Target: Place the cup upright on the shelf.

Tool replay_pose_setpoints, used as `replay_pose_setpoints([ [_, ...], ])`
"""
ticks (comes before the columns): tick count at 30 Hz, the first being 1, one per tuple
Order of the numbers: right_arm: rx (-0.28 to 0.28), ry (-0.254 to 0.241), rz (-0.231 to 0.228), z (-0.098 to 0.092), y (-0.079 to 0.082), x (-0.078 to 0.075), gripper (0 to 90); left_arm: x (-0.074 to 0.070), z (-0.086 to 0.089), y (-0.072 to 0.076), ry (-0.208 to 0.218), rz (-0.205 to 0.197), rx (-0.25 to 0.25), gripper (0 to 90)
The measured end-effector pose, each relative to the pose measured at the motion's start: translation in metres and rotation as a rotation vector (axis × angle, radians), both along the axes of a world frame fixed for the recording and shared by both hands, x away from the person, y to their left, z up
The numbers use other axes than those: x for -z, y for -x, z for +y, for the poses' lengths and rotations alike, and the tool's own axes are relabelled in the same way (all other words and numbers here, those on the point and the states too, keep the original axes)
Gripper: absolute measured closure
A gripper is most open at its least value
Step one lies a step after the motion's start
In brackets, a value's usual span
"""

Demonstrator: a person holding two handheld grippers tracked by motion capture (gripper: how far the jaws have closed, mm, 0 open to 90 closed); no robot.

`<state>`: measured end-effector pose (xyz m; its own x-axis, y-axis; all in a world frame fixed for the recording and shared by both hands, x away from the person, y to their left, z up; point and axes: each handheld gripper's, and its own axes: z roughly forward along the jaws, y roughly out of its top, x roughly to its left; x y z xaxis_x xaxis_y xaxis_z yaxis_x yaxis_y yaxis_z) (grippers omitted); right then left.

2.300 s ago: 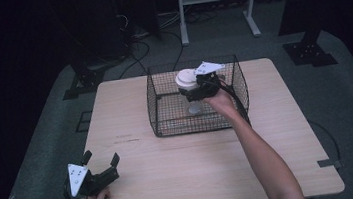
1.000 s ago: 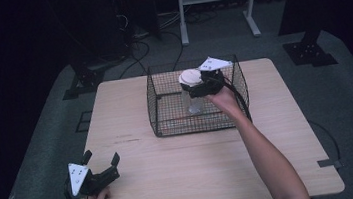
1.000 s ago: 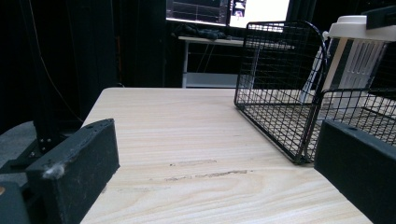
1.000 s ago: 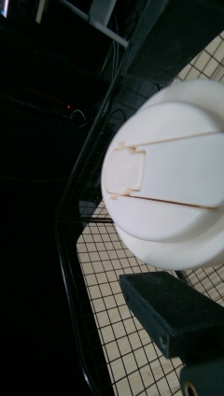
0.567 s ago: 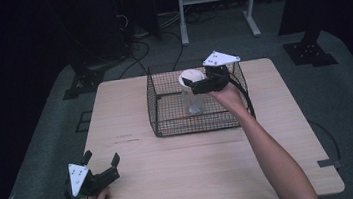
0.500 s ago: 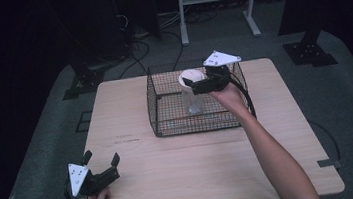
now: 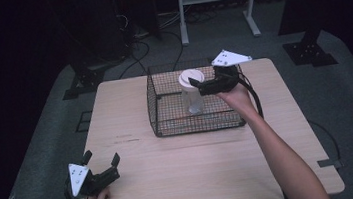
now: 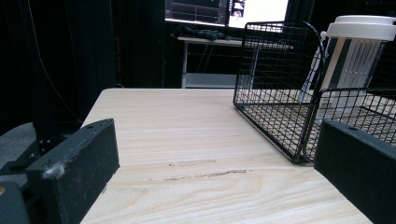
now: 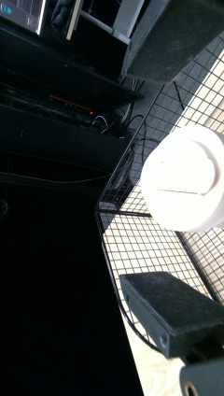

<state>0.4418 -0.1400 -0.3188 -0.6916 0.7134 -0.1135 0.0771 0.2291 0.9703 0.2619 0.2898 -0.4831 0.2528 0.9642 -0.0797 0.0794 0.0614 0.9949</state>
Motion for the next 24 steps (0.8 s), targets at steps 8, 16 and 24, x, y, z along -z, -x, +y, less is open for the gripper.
replay_pose_setpoints([
  [8, -0.003, 0.003, -0.012, -0.009, 0.011, -0.006, 1.9, 0.0, 0.0, 0.0, -0.002, 0.0, 0.0, 0.0],
  [16, -0.005, 0.002, -0.001, -0.019, 0.021, -0.001, 1.9, 0.0, 0.0, 0.0, -0.006, -0.001, 0.0, 0.0],
  [24, -0.005, -0.002, -0.004, -0.03, 0.031, 0.0, 1.9, 0.0, -0.001, 0.0, -0.007, 0.0, -0.001, 0.0],
])
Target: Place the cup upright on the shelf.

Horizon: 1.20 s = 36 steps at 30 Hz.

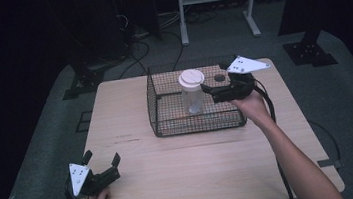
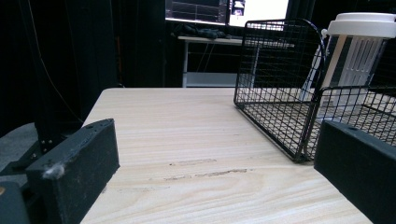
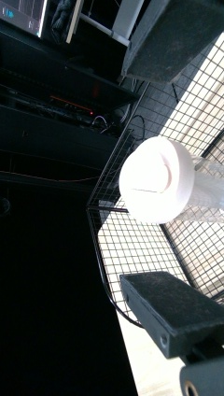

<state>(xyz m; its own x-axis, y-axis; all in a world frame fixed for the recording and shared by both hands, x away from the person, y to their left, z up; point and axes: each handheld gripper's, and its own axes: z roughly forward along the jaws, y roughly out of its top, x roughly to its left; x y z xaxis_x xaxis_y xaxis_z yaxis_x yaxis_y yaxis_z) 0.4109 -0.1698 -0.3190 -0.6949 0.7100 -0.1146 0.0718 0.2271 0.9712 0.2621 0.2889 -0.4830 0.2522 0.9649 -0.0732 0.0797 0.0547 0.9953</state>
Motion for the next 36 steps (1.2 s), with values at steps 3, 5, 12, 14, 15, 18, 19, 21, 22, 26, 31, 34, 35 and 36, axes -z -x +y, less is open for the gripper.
replay_pose_setpoints([
  [3, 0.001, 0.003, 0.001, -0.003, 0.003, 0.0, 1.9, 0.0, 0.0, 0.0, 0.001, 0.0, -0.001, 0.0],
  [5, 0.001, 0.005, -0.001, -0.005, 0.006, 0.001, 1.9, 0.0, 0.0, 0.0, 0.0, 0.0, -0.002, 0.0],
  [12, -0.001, 0.012, -0.002, -0.011, 0.014, 0.003, 1.9, 0.0, 0.0, 0.0, -0.005, 0.0, -0.001, 0.0],
  [14, -0.001, 0.017, -0.004, -0.013, 0.016, 0.003, 1.9, 0.0, 0.0, 0.0, -0.007, 0.0, -0.002, 0.0],
  [15, 0.0, 0.017, -0.005, -0.013, 0.017, 0.003, 1.9, 0.0, 0.0, 0.0, -0.008, 0.0, -0.002, 0.0],
  [18, 0.0, 0.021, -0.006, -0.016, 0.021, 0.004, 1.9, 0.0, 0.0, 0.0, -0.009, 0.0, -0.002, 0.0],
  [19, 0.0, 0.023, -0.004, -0.017, 0.022, 0.005, 1.9, 0.0, 0.0, 0.0, -0.007, 0.0, -0.002, 0.0],
  [21, 0.0, 0.025, -0.002, -0.018, 0.023, 0.006, 1.9, 0.0, 0.0, 0.0, -0.003, -0.001, -0.002, 0.0],
  [22, 0.001, 0.028, -0.002, -0.019, 0.024, 0.007, 1.9, 0.0, 0.0, 0.0, -0.003, -0.001, -0.002, 0.0],
  [26, 0.003, 0.03, 0.002, -0.022, 0.026, 0.01, 1.9, 0.0, -0.001, 0.0, -0.008, -0.001, -0.002, 0.0],
  [31, 0.002, 0.032, 0.007, -0.026, 0.031, 0.014, 1.9, 0.0, -0.001, 0.0, -0.011, -0.001, -0.003, 0.0],
  [34, 0.002, 0.034, 0.012, -0.028, 0.034, 0.017, 1.9, 0.0, -0.001, 0.0, -0.013, 0.0, -0.002, 0.0],
  [35, 0.002, 0.032, 0.013, -0.029, 0.034, 0.018, 1.9, 0.0, -0.001, 0.0, -0.013, -0.001, -0.002, 0.0],
  [36, 0.002, 0.033, 0.014, -0.03, 0.036, 0.019, 1.9, 0.0, -0.001, 0.0, -0.012, -0.001, -0.002, 0.0],
])
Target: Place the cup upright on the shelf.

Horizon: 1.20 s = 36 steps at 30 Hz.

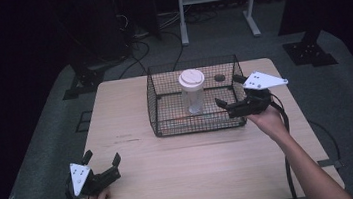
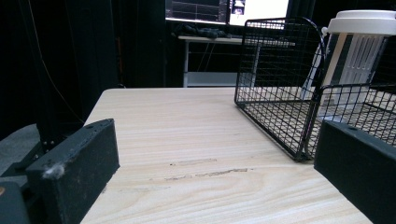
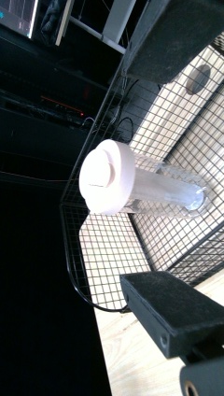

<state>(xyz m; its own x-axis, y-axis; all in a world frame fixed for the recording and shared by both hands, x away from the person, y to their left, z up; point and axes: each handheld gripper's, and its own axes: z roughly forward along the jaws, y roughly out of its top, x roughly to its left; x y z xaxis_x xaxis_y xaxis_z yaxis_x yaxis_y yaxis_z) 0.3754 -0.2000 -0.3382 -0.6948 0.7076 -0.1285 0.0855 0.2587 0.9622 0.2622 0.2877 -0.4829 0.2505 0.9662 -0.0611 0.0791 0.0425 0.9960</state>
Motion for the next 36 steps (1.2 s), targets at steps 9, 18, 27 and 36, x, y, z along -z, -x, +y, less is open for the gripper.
replay_pose_setpoints([
  [9, 0.007, 0.004, 0.01, -0.01, 0.008, 0.007, 1.9, 0.0, 0.0, 0.0, 0.001, -0.001, -0.002, 0.0],
  [18, 0.013, 0.001, 0.021, -0.018, 0.015, 0.017, 1.9, 0.0, 0.0, 0.0, -0.003, 0.001, -0.003, 0.0],
  [27, 0.019, -0.002, 0.03, -0.024, 0.02, 0.023, 1.9, 0.0, -0.001, 0.0, -0.008, 0.001, -0.003, 0.0],
  [36, 0.032, -0.013, 0.048, -0.035, 0.029, 0.035, 1.9, 0.0, -0.001, 0.0, -0.012, 0.0, -0.003, 0.0],
])
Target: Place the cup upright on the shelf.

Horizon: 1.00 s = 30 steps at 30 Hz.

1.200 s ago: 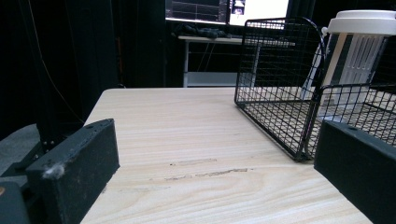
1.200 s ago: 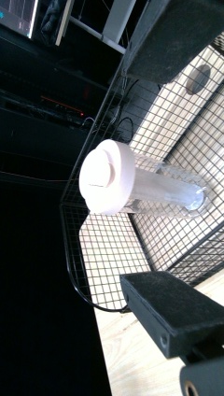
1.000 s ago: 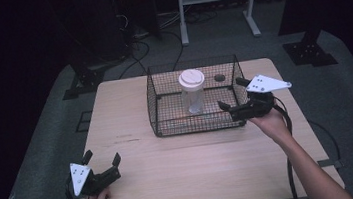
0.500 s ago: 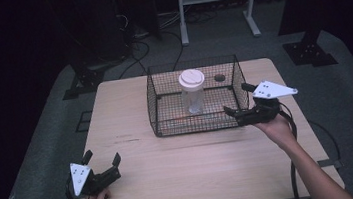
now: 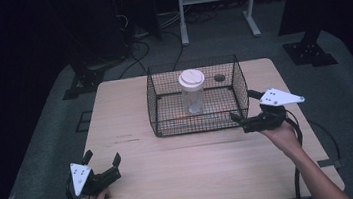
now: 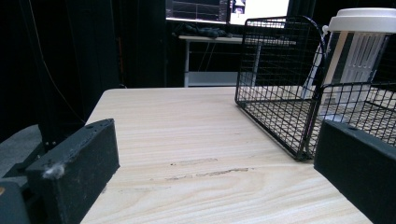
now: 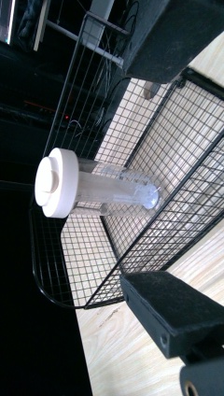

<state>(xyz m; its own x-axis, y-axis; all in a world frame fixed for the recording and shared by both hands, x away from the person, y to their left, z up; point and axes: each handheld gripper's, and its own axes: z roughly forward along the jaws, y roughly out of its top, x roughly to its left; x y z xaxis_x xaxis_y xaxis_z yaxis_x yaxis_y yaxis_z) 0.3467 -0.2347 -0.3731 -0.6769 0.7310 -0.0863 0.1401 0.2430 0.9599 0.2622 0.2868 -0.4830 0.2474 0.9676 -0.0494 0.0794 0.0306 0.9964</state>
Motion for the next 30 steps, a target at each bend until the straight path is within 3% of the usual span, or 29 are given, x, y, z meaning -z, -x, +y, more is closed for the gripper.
replay_pose_setpoints([
  [30, 0.027, -0.021, 0.029, -0.028, 0.034, 0.035, 1.9, 0.0, -0.001, 0.0, -0.008, -0.001, -0.002, 0.0],
])
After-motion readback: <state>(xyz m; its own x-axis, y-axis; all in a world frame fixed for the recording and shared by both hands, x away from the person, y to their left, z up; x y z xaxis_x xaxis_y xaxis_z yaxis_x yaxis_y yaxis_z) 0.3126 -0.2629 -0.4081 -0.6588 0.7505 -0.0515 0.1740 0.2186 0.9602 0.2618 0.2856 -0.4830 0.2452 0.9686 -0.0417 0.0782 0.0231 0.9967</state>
